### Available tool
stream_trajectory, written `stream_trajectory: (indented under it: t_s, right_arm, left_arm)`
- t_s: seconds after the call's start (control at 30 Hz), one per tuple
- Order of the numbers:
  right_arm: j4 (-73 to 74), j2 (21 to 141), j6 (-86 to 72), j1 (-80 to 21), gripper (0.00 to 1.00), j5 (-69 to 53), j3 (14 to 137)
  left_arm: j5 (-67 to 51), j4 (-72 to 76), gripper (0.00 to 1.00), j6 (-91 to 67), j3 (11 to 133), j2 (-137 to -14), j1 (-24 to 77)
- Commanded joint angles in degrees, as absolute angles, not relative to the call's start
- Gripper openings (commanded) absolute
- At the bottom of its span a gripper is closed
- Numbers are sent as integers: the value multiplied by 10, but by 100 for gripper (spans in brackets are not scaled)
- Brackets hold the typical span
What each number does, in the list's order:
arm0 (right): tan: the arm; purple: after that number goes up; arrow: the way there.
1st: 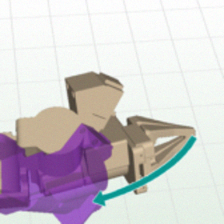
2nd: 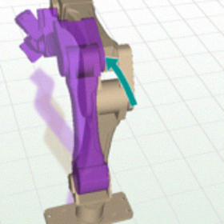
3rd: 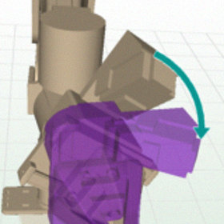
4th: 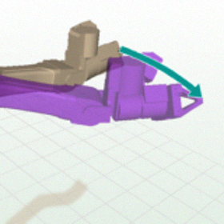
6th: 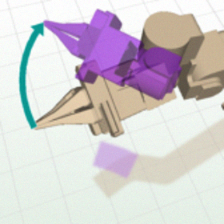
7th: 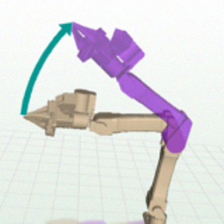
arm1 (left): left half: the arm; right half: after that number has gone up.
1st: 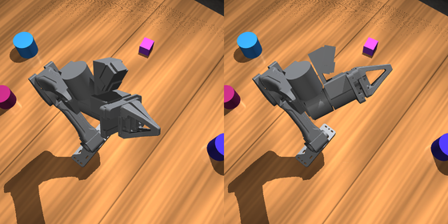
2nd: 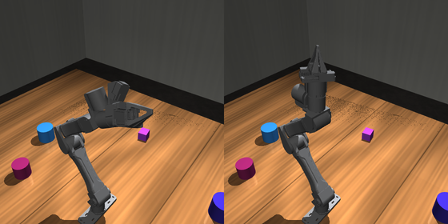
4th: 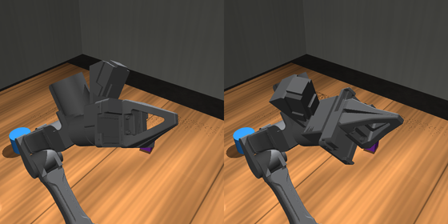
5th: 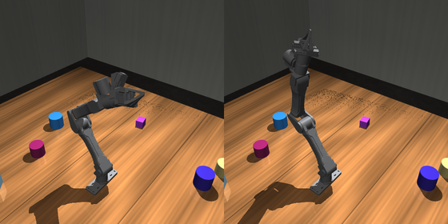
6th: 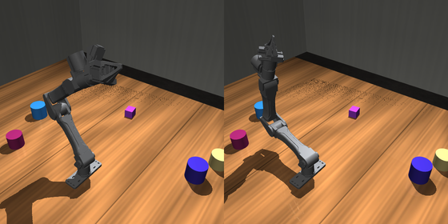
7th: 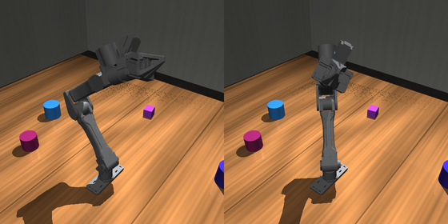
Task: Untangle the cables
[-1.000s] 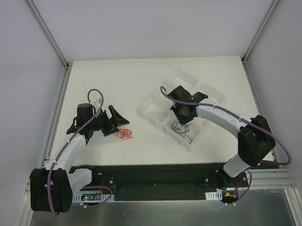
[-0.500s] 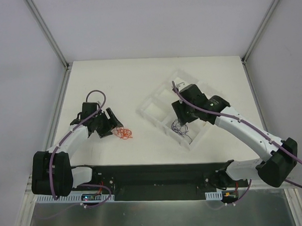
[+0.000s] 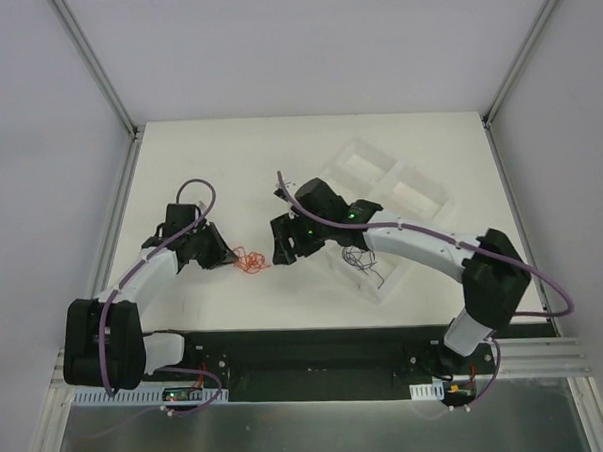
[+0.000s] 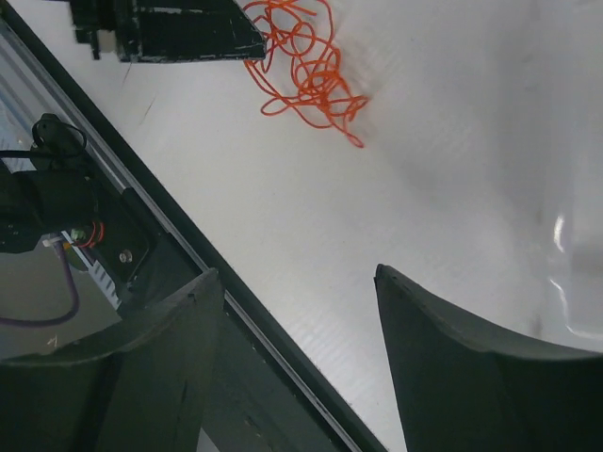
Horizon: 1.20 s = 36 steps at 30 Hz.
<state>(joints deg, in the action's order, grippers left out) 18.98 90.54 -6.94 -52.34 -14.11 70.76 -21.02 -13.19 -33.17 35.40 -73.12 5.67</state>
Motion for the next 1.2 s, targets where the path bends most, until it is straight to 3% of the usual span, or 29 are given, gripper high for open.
stream_trajectory:
  t_s: [0.0, 0.3, 0.63, 0.87, 1.1, 1.17]
  right_arm:
    - [105, 986, -112, -551, 69, -185, 769]
    - [65, 1086, -142, -562, 69, -145, 823]
    - [44, 1120, -170, -560, 56, -92, 829]
    - [47, 1156, -176, -563, 33, -98, 815]
    - [47, 1120, -157, -568, 1, -75, 731]
    - [49, 1097, -149, -569, 0, -60, 699]
  left_arm:
    - [-248, -134, 9, -315, 339, -646, 62]
    - [-302, -153, 0, -334, 333, -577, 62]
    - [-332, -155, 0, -356, 342, -538, 62]
    - [-338, -154, 0, -366, 351, -500, 62]
    - [-309, -165, 0, -353, 380, -462, 62]
    - [-288, -182, 0, -341, 399, -454, 61]
